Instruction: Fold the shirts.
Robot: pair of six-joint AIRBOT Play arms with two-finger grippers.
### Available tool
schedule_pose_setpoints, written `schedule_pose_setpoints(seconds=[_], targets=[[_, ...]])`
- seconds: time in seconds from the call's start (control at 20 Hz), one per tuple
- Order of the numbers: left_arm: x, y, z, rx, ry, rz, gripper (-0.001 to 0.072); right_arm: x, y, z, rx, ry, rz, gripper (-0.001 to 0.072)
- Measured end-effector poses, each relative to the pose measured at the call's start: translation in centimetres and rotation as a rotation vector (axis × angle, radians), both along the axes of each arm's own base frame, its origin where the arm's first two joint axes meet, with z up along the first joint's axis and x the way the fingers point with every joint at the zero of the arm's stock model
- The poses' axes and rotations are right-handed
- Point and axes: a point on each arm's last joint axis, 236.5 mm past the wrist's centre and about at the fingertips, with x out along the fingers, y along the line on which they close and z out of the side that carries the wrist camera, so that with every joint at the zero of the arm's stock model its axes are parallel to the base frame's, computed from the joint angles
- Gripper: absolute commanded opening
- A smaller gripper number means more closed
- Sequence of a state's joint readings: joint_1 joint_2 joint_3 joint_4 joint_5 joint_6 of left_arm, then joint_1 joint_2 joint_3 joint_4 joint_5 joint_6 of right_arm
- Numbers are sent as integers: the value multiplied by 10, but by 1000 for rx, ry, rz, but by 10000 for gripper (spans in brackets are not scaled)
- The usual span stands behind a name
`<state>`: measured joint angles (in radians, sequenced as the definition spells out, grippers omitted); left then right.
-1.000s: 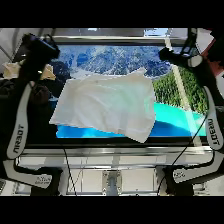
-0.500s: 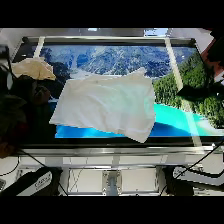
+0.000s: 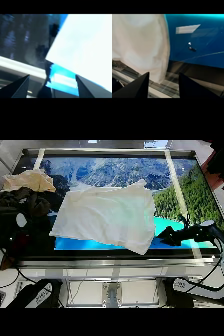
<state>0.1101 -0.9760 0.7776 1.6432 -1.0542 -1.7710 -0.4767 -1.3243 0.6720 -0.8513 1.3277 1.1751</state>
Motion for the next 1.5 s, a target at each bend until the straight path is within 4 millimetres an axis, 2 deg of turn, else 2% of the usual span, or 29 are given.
schedule_pose_setpoints(seconds=[0.15, 0.35, 0.5, 0.6, 0.75, 0.8, 0.95, 1.15, 1.35, 1.5], targets=[[-5, -6, -4, -24, 19, -8, 642, -9, 12, -13, 35, 22, -52, 427], [-7, -11, -6, -44, 25, -8, 642, -7, 22, -22, 62, 13, -117, 426], [-7, -11, -6, -47, 26, -11, 642, -7, 36, -26, 62, 5, -101, 424], [-7, -12, -6, -50, 25, -10, 642, -5, 49, -30, 42, -2, -74, 305], [-7, -12, -6, -49, 26, -18, 642, -5, 63, -38, 1, -10, -37, 51], [-8, -12, -6, -48, 27, -20, 642, -5, 66, -38, -2, -12, -29, 29], [-14, -12, -12, -59, 51, 13, 641, -6, 77, -33, 21, -21, 1, 29], [-26, -6, -27, -94, 69, 208, 642, 2, 86, -16, 66, -56, 28, 29], [-26, 16, -38, -150, 22, 452, 642, 7, 91, -3, 95, -85, 52, 29], [-23, 29, -45, -274, -8, 625, 641, 11, 94, 5, 112, -111, 59, 29]])
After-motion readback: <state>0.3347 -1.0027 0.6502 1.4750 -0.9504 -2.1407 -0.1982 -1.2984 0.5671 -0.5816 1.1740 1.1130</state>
